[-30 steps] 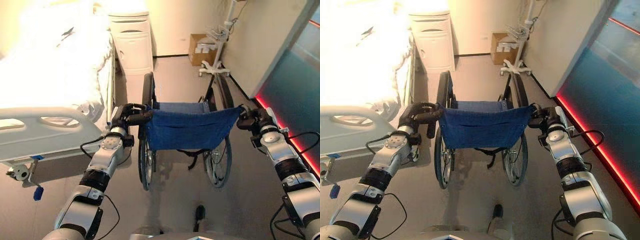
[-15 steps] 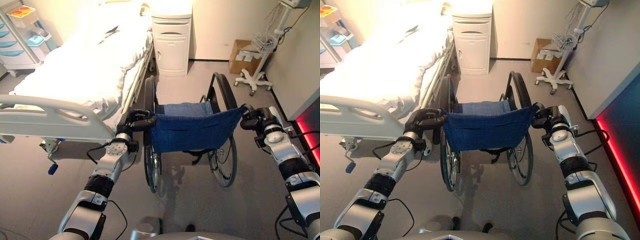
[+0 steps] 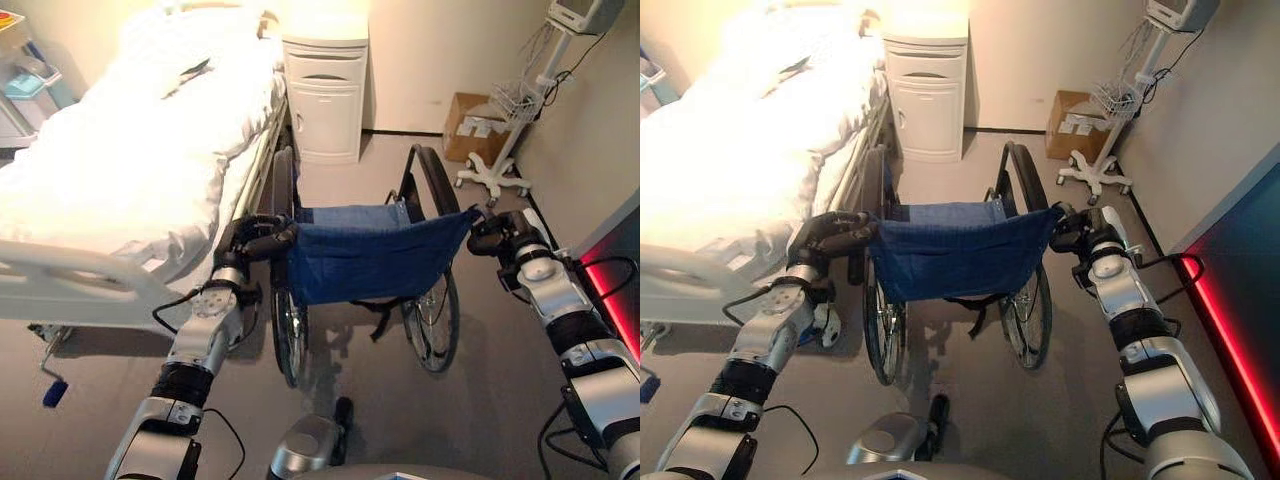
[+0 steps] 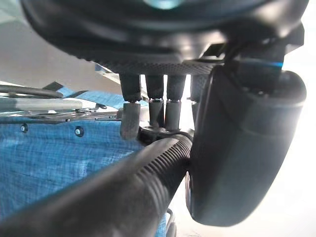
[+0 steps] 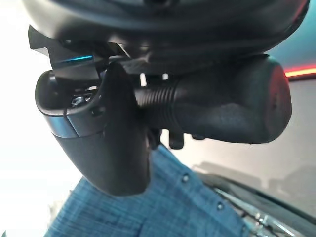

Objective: Push the wheelchair next to the bed

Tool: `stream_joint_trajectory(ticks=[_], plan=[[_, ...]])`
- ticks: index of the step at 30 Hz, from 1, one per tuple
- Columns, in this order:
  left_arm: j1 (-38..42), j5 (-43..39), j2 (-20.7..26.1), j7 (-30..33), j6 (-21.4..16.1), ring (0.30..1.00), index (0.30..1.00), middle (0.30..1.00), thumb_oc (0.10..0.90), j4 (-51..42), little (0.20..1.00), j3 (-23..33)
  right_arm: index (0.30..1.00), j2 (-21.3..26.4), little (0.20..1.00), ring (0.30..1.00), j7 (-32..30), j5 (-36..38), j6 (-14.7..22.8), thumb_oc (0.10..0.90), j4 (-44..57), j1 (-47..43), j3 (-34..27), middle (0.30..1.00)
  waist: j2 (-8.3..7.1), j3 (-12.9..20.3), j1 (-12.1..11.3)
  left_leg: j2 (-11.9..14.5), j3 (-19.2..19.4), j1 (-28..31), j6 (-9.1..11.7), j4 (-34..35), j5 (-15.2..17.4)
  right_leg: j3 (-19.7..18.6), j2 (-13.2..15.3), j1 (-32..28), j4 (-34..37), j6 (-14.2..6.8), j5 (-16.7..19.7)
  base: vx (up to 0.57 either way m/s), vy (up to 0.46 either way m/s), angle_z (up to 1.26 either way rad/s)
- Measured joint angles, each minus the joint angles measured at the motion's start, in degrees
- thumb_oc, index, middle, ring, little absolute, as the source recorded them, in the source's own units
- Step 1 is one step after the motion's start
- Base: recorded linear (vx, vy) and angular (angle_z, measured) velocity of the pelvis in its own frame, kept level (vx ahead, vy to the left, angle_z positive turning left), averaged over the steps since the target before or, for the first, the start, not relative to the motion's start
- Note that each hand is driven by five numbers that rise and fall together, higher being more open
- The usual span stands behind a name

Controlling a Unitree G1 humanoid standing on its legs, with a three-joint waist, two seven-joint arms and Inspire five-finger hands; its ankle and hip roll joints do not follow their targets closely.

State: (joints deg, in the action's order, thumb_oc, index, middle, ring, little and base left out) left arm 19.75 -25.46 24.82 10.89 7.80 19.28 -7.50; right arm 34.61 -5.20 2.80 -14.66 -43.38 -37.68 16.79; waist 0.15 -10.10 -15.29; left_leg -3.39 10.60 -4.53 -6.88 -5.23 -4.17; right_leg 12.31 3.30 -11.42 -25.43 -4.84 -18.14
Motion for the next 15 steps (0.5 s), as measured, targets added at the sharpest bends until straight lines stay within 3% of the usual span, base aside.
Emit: stream_joint_trajectory(ticks=[2,3,5,8,9,12,14,15], plan=[[0.65,0.0,0.63,-0.18,0.24,0.3,0.3,0.3,0.4,1.13,0.3,-0.78,0.3,-0.51,0.3,0.3,-0.01,-0.06,-0.01,0.4,-0.11,0.9,-0.38,0.3,0.01,0.15,0.71,-0.65,0.25,3.1,-1.93,1.11,1.0,0.99,3.63,6.95,-15.3,-3.51,2.07,0.38,0.017,0.01],[0.82,-0.01,0.7,-0.24,0.24,0.3,0.3,0.3,0.4,1.24,0.3,-0.84,0.3,-0.64,0.3,0.3,-0.01,-0.07,-0.02,0.4,-0.18,0.9,-0.37,0.3,0.1,0.29,0.83,-1.1,-0.67,4.08,-1.89,2.06,1.05,0.72,4.62,8.94,-18.11,-4.54,2.38,0.47,-0.061,0.08],[1.72,-0.04,0.79,-0.35,0.23,0.3,0.3,0.3,0.4,3.24,0.3,-1.27,0.3,-0.78,0.3,0.3,-0.17,-0.17,0.03,0.4,-0.31,0.75,-0.4,0.3,2.4,0.45,1.76,-1.21,-5.7,6.6,-2.25,3.87,0.29,2.43,5.87,14.57,-18.67,-4.55,2.3,0.35,-0.149,0.18],[6.79,-0.13,0.9,-1.11,0.26,0.3,0.3,0.3,0.4,9.12,0.3,-3.42,0.3,-1.3,0.3,0.3,-0.8,0.07,0.01,0.4,-2.02,1.28,-0.4,0.3,1.15,0.59,4.93,-2.73,-10.7,9.43,-2.94,4.24,1.31,2.76,7.57,18.06,-0.63,-4.18,4.73,0.43,-0.247,0.84],[8.72,-0.14,0.99,-1.53,0.57,0.3,0.3,0.3,0.4,10.92,0.3,-4.26,0.3,-1.36,0.3,0.3,-1.04,0.32,0.0,0.4,-2.62,1.2,-0.39,0.3,0.52,0.55,6.02,-3.4,-11.8,9.85,-3.16,3.57,1.91,2.37,7.52,18.12,7.7,-3.87,8.24,0.3,-0.166,0.68],[10.33,-0.19,0.39,-1.29,1.41,0.3,0.3,0.3,0.4,13.29,0.3,-5.27,0.3,-1.58,0.3,0.3,-1.26,0.4,-0.04,0.4,-3.22,1.62,-0.45,0.3,-0.3,0.66,8.52,-5.21,-15.75,12.78,-2.98,2.96,4.56,1.78,7.83,20.94,16.99,-4.91,15.89,0.56,-0.325,0.73],[10.39,-0.23,0.29,-1.3,2.1,0.3,0.3,0.3,0.4,13.13,0.3,-5.71,0.3,-1.28,0.3,0.3,-1.31,0.37,-0.61,0.4,-2.88,1.8,-0.75,0.3,-1.14,0.79,9.83,-6.55,-18.51,13.71,-3.41,1.18,6.82,-0.91,7.62,19.99,25.43,-5.61,17.87,0.44,-0.323,0.65],[10.39,-0.23,0.15,-1.28,2.19,0.3,0.3,0.3,0.4,13.17,0.3,-5.75,0.3,-1.2,0.3,0.3,-1.31,0.37,-0.78,0.4,-2.8,1.84,-0.78,0.3,-1.36,0.65,10.37,-6.63,-18.92,14.18,-3.53,1.04,6.91,-1.33,7.79,19.91,25.68,-5.56,17.93,0.34,-0.324,0.86]])
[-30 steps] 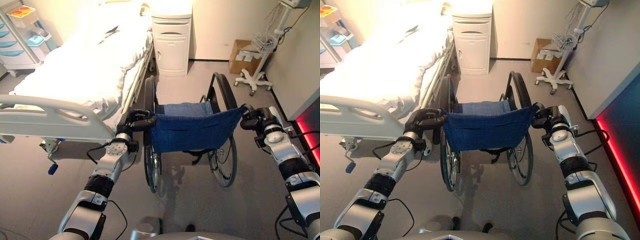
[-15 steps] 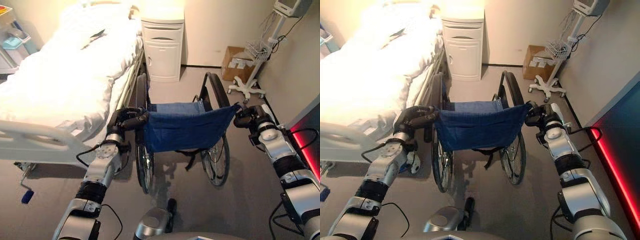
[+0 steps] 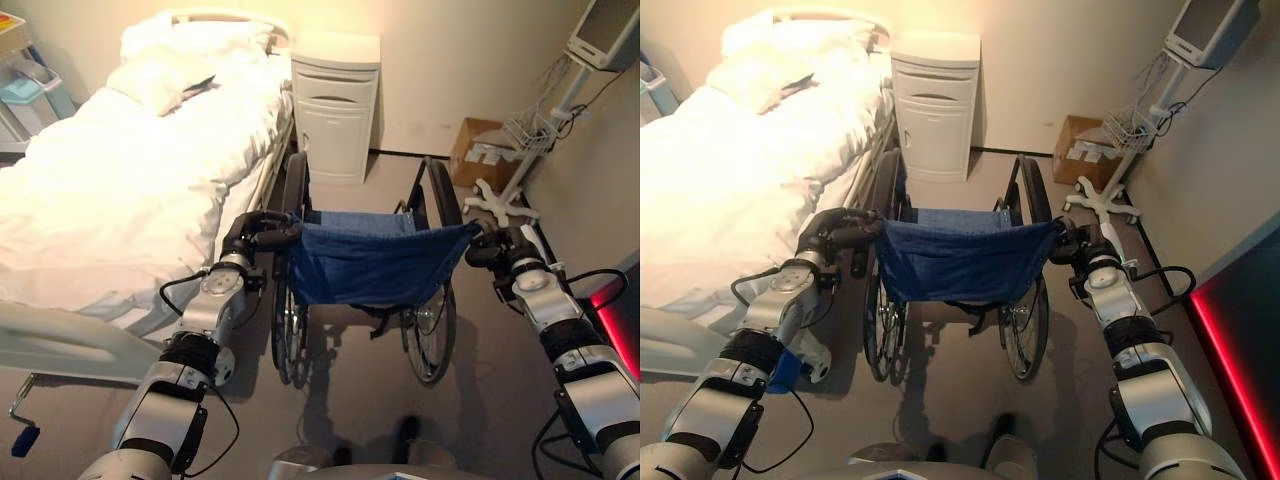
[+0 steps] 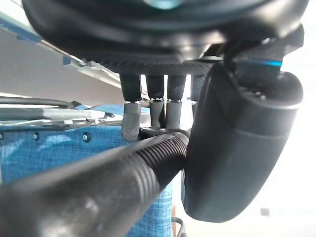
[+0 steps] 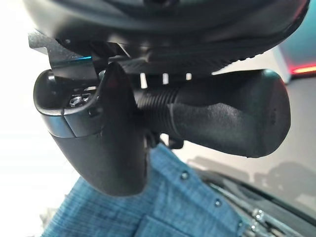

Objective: Push the wheelchair next to the bed

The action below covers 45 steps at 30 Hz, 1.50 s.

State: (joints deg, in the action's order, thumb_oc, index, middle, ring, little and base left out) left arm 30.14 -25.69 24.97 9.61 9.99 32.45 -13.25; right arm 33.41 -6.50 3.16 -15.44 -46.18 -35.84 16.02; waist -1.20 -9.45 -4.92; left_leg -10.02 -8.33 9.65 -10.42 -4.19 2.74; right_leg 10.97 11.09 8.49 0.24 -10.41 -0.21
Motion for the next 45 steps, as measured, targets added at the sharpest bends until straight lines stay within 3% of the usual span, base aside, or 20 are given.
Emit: stream_joint_trajectory(ticks=[4,7,9,13,16,21,24,25,26,27,28,29,30,31,34,38,39,41,43,45], plan=[[-0.5,0.15,-0.47,0.5,0.22,0.3,0.3,0.3,0.4,-1.04,0.3,0.16,0.3,0.58,0.3,0.3,-0.23,0.13,-1.6,0.4,2.21,1.24,-0.24,0.3,-2.46,0.69,0.78,-0.35,-4.41,0.21,2.34,-4.67,5.68,-3.2,-2.16,-1.98,-4.99,1.85,1.04,0.43,-0.444,0.63],[-0.26,0.05,-0.93,1.31,0.14,0.3,0.3,0.3,0.4,-1.97,0.3,0.33,0.3,1.71,0.3,0.3,-0.25,0.23,-2.09,0.4,4.49,1.39,-0.48,0.3,-2.3,0.74,2.4,1.6,-5.38,-0.1,4.93,-5.93,7.83,-3.03,-3.53,-3.09,-6.28,4.16,3.94,0.38,-0.372,0.82],[-3.1,0.07,-1.32,2.97,0.14,0.3,0.3,0.3,0.4,-5.96,0.3,1.33,0.3,2.87,0.3,0.3,-0.23,0.88,-2.0,0.4,6.49,1.9,-0.63,0.3,-1.33,0.98,2.78,5.4,0.33,-0.47,6.72,-7.1,8.95,-1.48,-6.02,-2.98,-8.61,7.82,1.95,0.32,-0.346,0.59],[-5.13,0.13,-2.26,4.44,-0.87,0.3,0.3,0.3,0.4,-7.83,0.3,1.55,0.3,3.29,0.3,0.3,-0.2,1.52,-0.89,0.4,6.56,1.93,-0.79,0.3,-1.43,0.98,0.88,7.18,4.79,-5.18,7.51,-18.0,9.28,0.9,-7.23,-4.11,-9.87,10.17,-1.33,0.25,-0.28,0.24],[-7.11,0.2,-2.67,3.78,-1.24,0.3,0.3,0.3,0.4,-8.12,0.3,1.33,0.3,3.74,0.3,0.3,-0.15,1.39,-0.13,0.4,7.57,4.33,-1.51,0.3,-2.08,0.87,0.9,9.19,11.32,-6.63,11.13,-23.06,7.2,3.22,-7.23,-7.97,-8.91,11.74,-3.64,0.26,-0.184,0.43],[-9.66,0.25,-2.4,3.77,-2.78,0.3,0.3,0.3,0.4,-9.28,0.3,1.08,0.3,3.03,0.3,0.3,-0.51,1.23,0.99,0.4,8.52,6.45,-1.93,0.3,-3.52,1.4,1.01,6.68,13.1,-8.38,10.98,-9.63,6.98,2.91,-7.13,-10.66,-5.25,11.32,-3.99,0.27,-0.083,0.07],[-9.85,0.71,-3.31,3.96,-3.47,0.3,0.3,0.3,0.4,-8.91,0.3,0.05,0.3,3.47,0.3,0.3,-1.05,0.73,1.18,0.4,7.94,6.56,-1.95,0.3,-2.37,0.87,-0.01,4.3,11.61,-12.37,13.83,-1.84,5.23,-0.24,-8.38,-11.28,-3.45,11.41,-4.11,0.4,-0.071,-0.25],[-10.51,0.92,-4.58,4.25,-4.18,0.3,0.3,0.3,0.4,-9.03,0.3,0.0,0.3,4.43,0.3,0.3,-1.03,0.59,1.72,0.4,7.85,6.7,-1.79,0.3,0.27,1.43,-1.17,5.95,10.31,-13.91,15.11,0.33,4.56,-3.38,-11.56,-13.16,0.62,11.36,-3.91,0.57,-0.039,-0.93],[-10.71,1.34,-5.75,4.63,-4.55,0.3,0.3,0.3,0.4,-9.06,0.3,0.33,0.3,5.63,0.3,0.3,-0.95,0.49,1.97,0.4,7.49,5.68,-1.74,0.3,4.5,1.15,-4.09,9.73,11.1,-14.85,15.94,0.99,-0.33,-1.2,-15.24,-12.34,-7.07,13.32,-5.52,0.44,-0.014,-0.99],[-10.69,1.39,-5.62,4.79,-4.47,0.3,0.3,0.3,0.4,-9.53,0.3,0.64,0.3,5.63,0.3,0.3,-0.92,0.47,1.92,0.4,7.03,5.05,-1.73,0.3,5.16,0.75,-5.03,10.78,12.19,-14.63,15.03,0.39,-2.57,0.12,-15.56,-10.86,-15.0,13.09,-6.84,0.42,0.049,-1.22],[-11.24,1.49,-3.29,4.79,-4.27,0.3,0.3,0.3,0.4,-11.39,0.3,1.64,0.3,3.15,0.3,0.3,-0.91,0.72,1.76,0.4,6.35,4.8,-1.32,0.3,1.62,0.9,-5.98,9.13,14.12,-14.44,15.0,-0.37,-2.57,0.4,-14.13,-10.96,-20.73,12.23,-12.62,0.31,0.06,-0.87],[-11.65,1.46,-1.41,4.45,-4.0,0.3,0.3,0.3,0.4,-12.68,0.3,2.08,0.3,2.29,0.3,0.3,-0.91,0.73,1.72,0.4,6.76,4.66,-1.35,0.3,-1.42,0.95,-5.89,7.01,15.44,-15.38,14.88,-1.69,-2.68,-3.12,-12.45,-12.91,-15.29,12.0,-15.92,0.44,0.108,-0.54],[-12.02,1.67,-1.47,3.99,-4.06,0.3,0.3,0.3,0.4,-13.43,0.3,3.34,0.3,2.22,0.3,0.3,-0.94,0.41,1.67,0.4,7.87,4.32,-1.56,0.3,-0.63,0.02,-4.63,7.44,15.5,-17.62,14.61,-4.74,-2.63,-6.24,-14.13,-15.32,-11.19,13.02,-13.72,0.42,0.132,-0.4],[-12.12,1.97,-1.47,3.69,-4.01,0.3,0.3,0.3,0.4,-13.18,0.3,3.59,0.3,2.28,0.3,0.3,-0.93,0.31,1.12,0.4,8.25,3.6,-1.26,0.3,-0.77,-0.25,-5.6,7.57,15.13,-18.32,14.22,-4.58,-2.96,-7.55,-13.94,-16.62,-8.37,12.81,-12.18,0.39,0.125,-0.42],[-11.75,2.0,-1.55,2.81,-4.12,0.3,0.3,0.3,0.4,-11.74,0.3,3.41,0.3,2.65,0.3,0.3,-0.78,-0.39,-0.26,0.4,8.39,3.46,-1.26,0.3,1.73,-0.69,-5.39,9.56,16.36,-17.37,14.24,-1.13,-3.01,-7.39,-13.64,-19.69,-6.68,12.28,-12.39,0.4,0.181,-0.33],[-11.92,2.42,-1.21,1.5,-4.1,0.3,0.3,0.3,0.4,-11.91,0.3,3.44,0.3,3.05,0.3,0.3,-0.77,-0.36,-0.42,0.4,10.85,6.09,-2.25,0.3,0.85,0.31,-5.35,8.84,18.8,-16.45,13.68,-5.63,-3.05,-7.08,-9.5,-19.81,-9.98,10.85,-16.24,0.38,0.211,-0.27],[-11.45,2.47,-1.22,1.46,-3.77,0.3,0.3,0.3,0.4,-11.64,0.3,3.07,0.3,2.98,0.3,0.3,-0.77,-0.25,-0.59,0.4,10.76,6.39,-2.31,0.3,0.29,0.88,-5.3,7.72,19.44,-15.53,11.39,-4.57,-2.79,-5.65,-7.7,-19.43,-12.14,10.68,-17.65,0.29,0.164,-0.25],[-8.53,2.96,-1.17,1.24,-2.82,0.3,0.3,0.3,0.4,-9.99,0.3,2.91,0.3,2.09,0.3,0.3,-0.97,-0.22,-0.63,0.4,10.64,6.51,-3.77,0.3,0.73,1.0,-5.17,7.31,20.01,-14.27,5.15,-2.9,-3.75,-0.89,-5.49,-14.22,-28.09,8.23,-17.37,0.31,0.18,-0.26],[-6.0,3.01,-0.95,0.93,-1.77,0.3,0.3,0.3,0.4,-8.36,0.3,2.36,0.3,1.81,0.3,0.3,-1.26,-0.25,-0.63,0.4,10.63,7.05,-4.6,0.3,0.84,1.04,-4.69,7.02,20.83,-12.73,4.99,-1.35,-3.65,0.12,-3.39,-10.55,-38.68,5.49,-15.93,0.25,0.122,0.01],[-5.61,3.07,-0.72,0.54,-1.42,0.3,0.3,0.3,0.4,-7.45,0.3,2.31,0.3,0.98,0.3,0.3,-1.62,-0.24,-0.64,0.4,10.62,7.53,-4.61,0.3,0.89,1.03,-3.84,6.33,21.04,-9.88,4.16,0.9,-3.09,0.34,-1.82,-9.23,-41.96,1.91,-13.02,0.2,0.062,-0.06]])
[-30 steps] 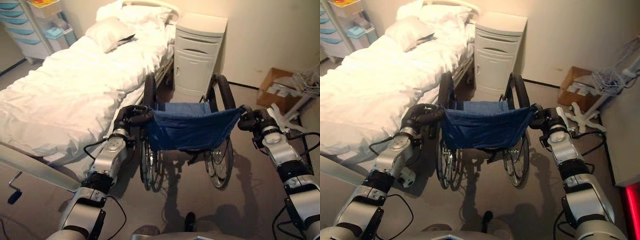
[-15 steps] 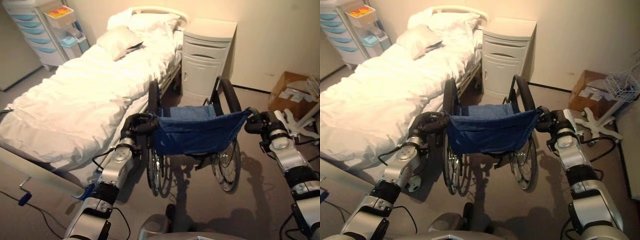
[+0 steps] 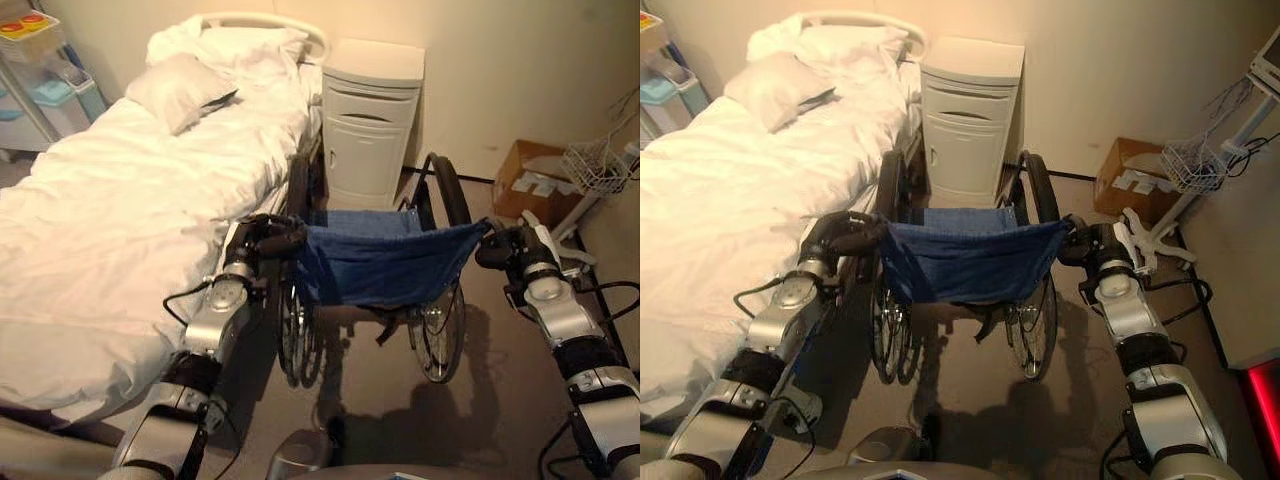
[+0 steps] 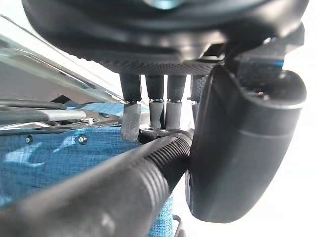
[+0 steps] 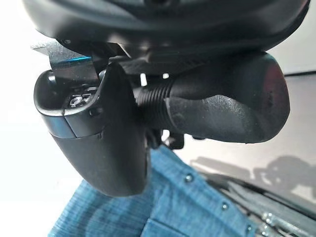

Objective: Push the wheelchair next to the bed

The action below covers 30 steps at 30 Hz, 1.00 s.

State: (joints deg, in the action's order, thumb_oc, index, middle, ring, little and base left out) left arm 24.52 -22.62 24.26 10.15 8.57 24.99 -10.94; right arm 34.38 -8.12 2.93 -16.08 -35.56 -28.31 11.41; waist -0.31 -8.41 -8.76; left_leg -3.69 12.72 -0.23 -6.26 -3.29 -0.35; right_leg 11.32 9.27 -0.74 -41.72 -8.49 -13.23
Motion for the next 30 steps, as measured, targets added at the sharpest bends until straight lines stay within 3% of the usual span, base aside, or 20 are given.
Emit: stream_joint_trajectory(ticks=[1,2,3,5,7,10,14,21,23,25,28,29,30], plan=[[-0.12,0.0,0.18,-0.06,0.02,0.3,0.3,0.3,0.4,0.16,0.3,0.03,0.3,-0.26,0.3,0.3,-0.1,-0.01,0.0,0.4,0.03,0.1,0.01,0.3,0.36,0.07,0.03,-0.01,0.06,0.83,-0.33,0.66,-0.32,0.48,0.44,0.4,-0.23,0.09,-0.11,0.24,-0.006,-0.22],[-0.19,0.01,0.36,-0.21,0.09,0.3,0.3,0.3,0.4,0.56,0.3,-0.19,0.3,-0.57,0.3,0.3,-0.42,-0.01,0.01,0.4,0.16,0.57,0.14,0.3,0.88,0.35,0.24,-0.17,-0.82,2.04,-2.54,1.43,-1.08,0.78,0.69,1.52,0.8,-0.01,-0.43,0.2,-0.014,-0.19],[-0.3,0.01,0.29,-0.21,0.03,0.3,0.3,0.3,0.4,0.96,0.3,-0.14,0.3,-0.85,0.3,0.3,-0.67,-0.02,0.02,0.4,0.18,0.67,0.22,0.3,1.07,0.41,0.39,-0.26,-1.5,2.74,-2.63,2.06,-1.02,0.81,0.76,1.99,2.87,0.17,-0.52,0.24,-0.046,-0.15],[0.04,0.0,0.66,-0.24,-0.17,0.3,0.3,0.3,0.4,1.2,0.3,-0.15,0.3,-0.96,0.3,0.3,-1.04,0.02,0.15,0.4,0.19,0.49,0.27,0.3,2.03,0.23,1.21,-0.26,-4.07,3.89,-3.7,2.82,-1.76,2.04,0.24,4.3,10.99,0.25,-0.18,0.21,-0.052,0.1],[1.52,0.0,0.66,-0.38,-0.42,0.3,0.3,0.3,0.4,2.65,0.3,-0.72,0.3,-0.77,0.3,0.3,-1.52,0.42,0.17,0.4,0.0,0.75,0.37,0.3,1.56,0.24,4.19,-1.39,-8.1,4.97,-3.67,3.77,-1.77,1.27,-0.82,7.31,24.09,-0.33,1.98,0.23,-0.039,0.69],[2.61,0.0,0.42,-0.85,-0.41,0.3,0.3,0.3,0.4,4.81,0.3,-2.18,0.3,-0.67,0.3,0.3,-1.79,1.82,0.15,0.4,-0.31,2.18,0.34,0.3,0.03,0.55,6.88,-3.54,-10.74,7.78,-3.78,5.74,-1.53,-0.26,-0.91,9.51,31.61,-1.11,7.28,0.2,-0.008,0.7],[2.38,0.0,0.16,-0.93,-0.13,0.3,0.3,0.3,0.4,4.68,0.3,-2.69,0.3,-0.13,0.3,0.3,-1.75,1.96,0.09,0.4,0.28,3.39,0.13,0.3,-2.04,1.07,8.56,-5.27,-10.94,10.92,-4.77,7.37,-0.51,-1.43,-1.43,11.21,32.66,-1.15,9.28,0.2,-0.049,0.43],[2.68,0.0,-0.66,-0.91,-0.09,0.3,0.3,0.3,0.4,4.44,0.3,-2.01,0.3,1.23,0.3,0.3,-1.44,1.86,-0.59,0.4,2.25,2.89,-0.16,0.3,-2.07,1.22,9.51,-4.78,-14.34,12.96,-2.81,6.42,1.92,-1.83,-1.38,9.99,35.83,0.33,13.16,0.22,-0.172,0.28],[2.78,0.0,-0.9,-0.9,0.3,0.3,0.3,0.3,0.4,4.84,0.3,-1.81,0.3,1.22,0.3,0.3,-1.31,1.65,-0.76,0.4,2.11,2.93,-0.02,0.3,-2.22,1.34,9.64,-3.78,-14.47,13.48,-0.68,4.57,4.07,-1.75,-2.39,7.55,36.53,0.86,16.04,0.22,-0.227,0.37],[2.75,0.0,-1.28,-0.82,0.69,0.3,0.3,0.3,0.4,4.81,0.3,-1.88,0.3,1.54,0.3,0.3,-1.08,1.46,-0.9,0.4,2.11,2.84,0.02,0.3,-2.33,1.55,9.87,-2.33,-13.92,13.69,0.89,3.94,5.87,-1.77,-3.5,6.39,36.38,2.84,17.87,0.2,-0.17,0.44],[2.74,-0.16,-1.11,-0.6,0.97,0.3,0.3,0.3,0.4,4.32,0.3,-2.11,0.3,2.8,0.3,0.3,-0.39,1.56,-1.48,0.4,2.07,1.64,0.33,0.3,-1.35,1.88,9.89,-0.15,-13.84,13.36,2.27,2.35,7.05,-1.55,-5.57,5.93,36.06,5.73,16.27,0.13,-0.13,0.34],[3.49,-0.31,-1.19,-0.11,0.93,0.3,0.3,0.3,0.4,5.01,0.3,-2.29,0.3,2.55,0.3,0.3,-0.18,1.85,-1.5,0.4,1.77,1.45,0.42,0.3,-2.38,1.67,10.4,-0.58,-13.72,9.73,4.86,-5.36,8.72,-2.0,-5.52,5.41,36.01,6.9,15.54,0.09,-0.1,0.39],[4.45,-0.45,-1.28,0.88,0.97,0.3,0.3,0.3,0.4,6.57,0.3,-2.66,0.3,2.28,0.3,0.3,-0.18,1.97,-1.5,0.4,1.29,1.32,0.71,0.3,-3.59,1.26,10.54,-1.51,-12.11,4.45,5.57,-17.0,9.1,-2.69,-4.97,4.41,36.89,7.17,15.38,0.1,-0.07,0.32]])
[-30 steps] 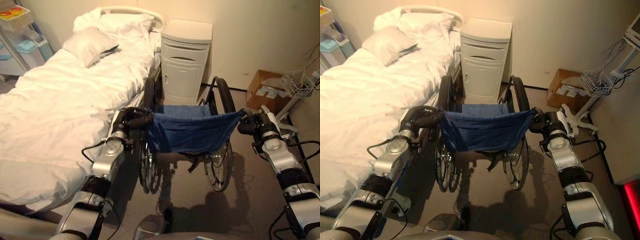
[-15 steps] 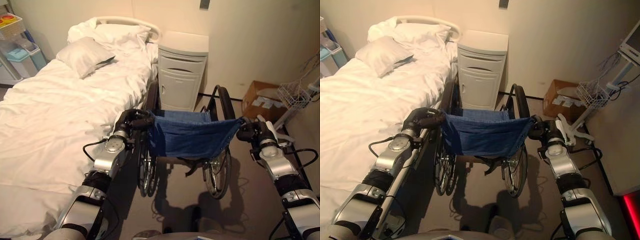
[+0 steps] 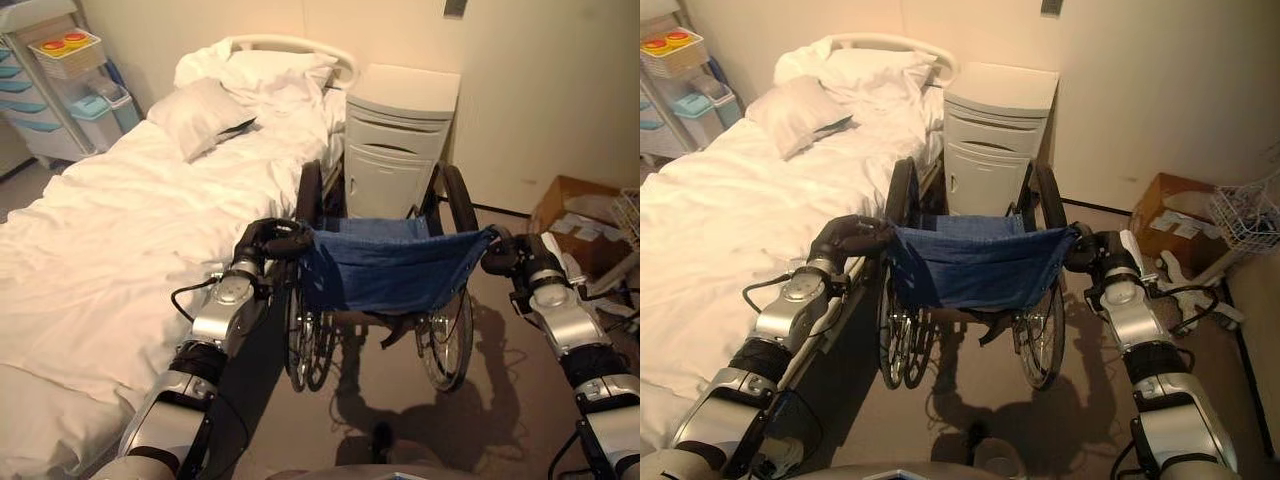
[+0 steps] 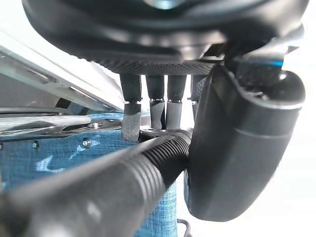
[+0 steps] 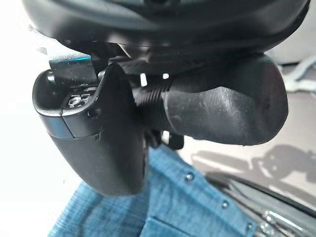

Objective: Push the wheelchair next to the bed

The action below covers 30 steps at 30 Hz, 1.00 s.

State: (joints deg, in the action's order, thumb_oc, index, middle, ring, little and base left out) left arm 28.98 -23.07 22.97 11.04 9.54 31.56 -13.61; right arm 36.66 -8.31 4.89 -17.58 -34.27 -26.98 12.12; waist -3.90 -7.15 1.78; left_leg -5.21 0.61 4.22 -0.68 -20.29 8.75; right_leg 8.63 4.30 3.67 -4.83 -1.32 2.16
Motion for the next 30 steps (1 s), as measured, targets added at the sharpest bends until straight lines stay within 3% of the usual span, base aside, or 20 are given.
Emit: stream_joint_trajectory(ticks=[2,3,4,5,6,7,9,10,11,12,13,14,17,24,30], plan=[[-0.46,0.0,-0.03,0.92,0.22,0.3,0.3,0.3,0.4,0.53,0.3,-0.68,0.3,-0.65,0.3,0.3,-0.11,-0.04,0.09,0.4,-0.09,0.01,0.31,0.3,-0.35,-0.4,-0.75,0.71,1.52,-5.92,0.1,-8.87,0.8,-1.15,-0.3,-2.33,2.06,1.39,0.85,0.13,0.045,-0.15],[-1.44,0.01,-0.01,1.59,0.04,0.3,0.3,0.3,0.4,0.52,0.3,-0.79,0.3,-1.14,0.3,0.3,-0.55,-0.04,0.15,0.4,-0.23,0.02,0.43,0.3,-0.33,-0.56,-1.58,1.92,2.97,-6.56,0.52,-0.03,0.53,-1.59,-0.41,-3.67,4.08,1.36,0.93,0.13,0.083,-0.34],[-1.6,0.01,-0.05,2.01,-0.03,0.507,0.507,0.507,0.538,0.31,0.507,-0.82,0.3,-1.06,0.3,0.3,-0.54,-0.01,0.17,0.4,-0.15,0.0,0.44,0.3,-0.31,-0.67,-1.63,2.38,3.11,-6.36,0.85,3.51,0.11,-1.53,-0.5,-3.63,4.58,1.36,0.92,0.11,0.079,-0.37],[-1.6,0.02,-0.11,2.66,-0.12,0.9,0.9,0.9,0.8,0.19,0.9,-0.97,0.3,-1.32,0.3,0.3,-0.67,-0.02,0.19,0.4,-0.26,-0.23,0.41,0.3,-0.11,-1.38,-2.38,2.92,3.07,-7.56,2.95,9.07,-1.44,-1.76,-0.62,-4.21,5.38,1.32,0.87,0.09,0.086,-0.35],[-1.49,0.02,-0.38,2.98,-0.26,0.9,0.9,0.9,0.8,0.13,0.9,-1.3,0.538,-1.29,0.538,0.538,-0.8,-0.04,0.22,0.558,-0.38,-0.37,0.32,0.538,0.07,-1.76,-2.92,2.9,2.54,-8.19,3.67,9.34,-1.89,-2.24,-0.57,-4.4,5.64,1.32,0.87,0.11,0.132,-0.64],[-1.74,0.01,-0.47,3.31,-0.21,0.9,0.9,0.9,0.8,-0.3,0.9,-1.07,0.9,-1.29,0.9,0.9,-0.81,-0.04,0.2,0.8,-0.72,-0.35,0.37,0.9,0.53,-1.82,-3.81,2.71,2.63,-8.93,3.41,6.57,-1.77,-2.16,-0.34,-4.42,5.6,0.97,1.1,0.11,0.131,-0.66],[-2.07,-0.03,-0.48,2.93,0.3,0.9,0.9,0.9,0.8,-0.69,0.9,-1.22,0.9,-0.18,0.9,0.9,-0.8,-0.05,0.28,0.8,0.96,0.54,0.79,0.9,3.15,-1.27,-3.72,2.99,1.99,-7.22,1.4,6.9,-0.4,-1.08,-1.15,-4.25,5.19,-0.22,1.55,0.1,0.095,-0.35],[-2.02,-0.06,-0.71,2.5,0.02,0.9,0.9,0.9,0.8,-0.75,0.9,-0.95,0.9,0.64,0.9,0.9,-0.75,-0.01,0.83,0.8,1.16,0.25,0.42,0.9,6.02,-1.04,-3.82,4.66,1.49,-6.84,-2.0,10.6,-3.72,0.12,-2.66,-3.59,2.37,-1.21,0.22,0.1,0.066,0.01],[-2.23,-0.05,-1.01,2.51,-0.47,0.9,0.9,0.9,0.8,-1.77,0.9,-0.29,0.9,0.29,0.9,0.9,-0.72,0.1,1.48,0.8,0.69,0.31,-0.06,0.9,5.76,-0.94,-3.53,5.16,3.0,-6.5,-2.29,14.1,-4.86,1.15,-1.85,-1.0,-6.77,0.65,-2.04,0.1,0.062,0.13],[-2.16,-0.04,-0.93,2.5,-0.46,0.9,0.9,0.9,0.8,-2.32,0.9,-0.16,0.9,0.3,0.9,0.9,-0.7,0.1,1.49,0.8,0.68,0.35,-0.09,0.9,4.59,-0.68,-3.07,4.79,3.02,-5.84,-1.77,15.93,-5.15,1.4,-1.37,-1.07,-8.06,0.52,-4.12,0.06,0.033,0.16],[-2.14,-0.04,0.17,2.08,-0.33,0.9,0.9,0.9,0.8,-3.07,0.9,-0.09,0.9,-0.09,0.9,0.9,-0.3,0.12,1.59,0.8,0.68,0.58,-0.15,0.9,1.71,-0.1,-2.6,2.83,3.1,-4.6,-0.68,18.5,-5.69,0.71,0.78,-2.03,-5.79,-0.83,-7.1,0.06,0.029,-0.01],[-2.26,-0.01,0.22,1.88,-0.32,0.9,0.9,0.9,0.8,-3.67,0.9,0.54,0.9,-0.24,0.9,0.9,0.31,0.11,2.67,0.8,0.93,0.87,-0.44,0.9,2.27,-0.34,-2.76,3.15,2.92,-4.45,-0.74,19.08,-7.29,1.05,0.48,-3.11,-3.1,-2.72,-6.55,0.06,0.028,-0.18],[-2.62,0.03,0.36,1.87,0.78,0.9,0.9,0.9,0.8,-2.91,0.9,0.49,0.9,-0.76,0.9,0.9,0.6,0.17,3.07,0.8,1.13,1.84,0.02,0.9,3.57,-0.04,-2.81,3.59,3.01,-2.33,-1.54,21.0,-10.6,1.28,-0.13,-6.5,-0.14,-3.26,-5.26,0.05,0.036,-0.25],[-4.7,-0.01,0.67,2.12,-0.86,0.9,0.9,0.9,0.8,-3.58,0.9,2.05,0.9,-1.4,0.9,0.9,0.55,0.28,2.82,0.8,5.34,4.31,-0.53,0.9,3.87,1.07,-1.63,3.08,3.87,-1.06,-1.84,23.03,-11.25,-0.04,0.05,-6.77,1.68,-3.61,-5.01,0.04,0.018,-0.09],[-12.41,0.07,0.36,3.66,-3.27,0.9,0.9,0.9,0.8,-9.09,0.9,3.96,0.9,-1.74,0.9,0.9,0.47,0.26,2.71,0.8,11.38,9.53,-1.51,0.9,4.55,2.65,-1.16,3.35,4.21,1.15,-2.72,24.6,-12.09,-0.26,-0.47,-8.5,3.2,-3.54,-5.11,0.01,-0.005,-0.05]])
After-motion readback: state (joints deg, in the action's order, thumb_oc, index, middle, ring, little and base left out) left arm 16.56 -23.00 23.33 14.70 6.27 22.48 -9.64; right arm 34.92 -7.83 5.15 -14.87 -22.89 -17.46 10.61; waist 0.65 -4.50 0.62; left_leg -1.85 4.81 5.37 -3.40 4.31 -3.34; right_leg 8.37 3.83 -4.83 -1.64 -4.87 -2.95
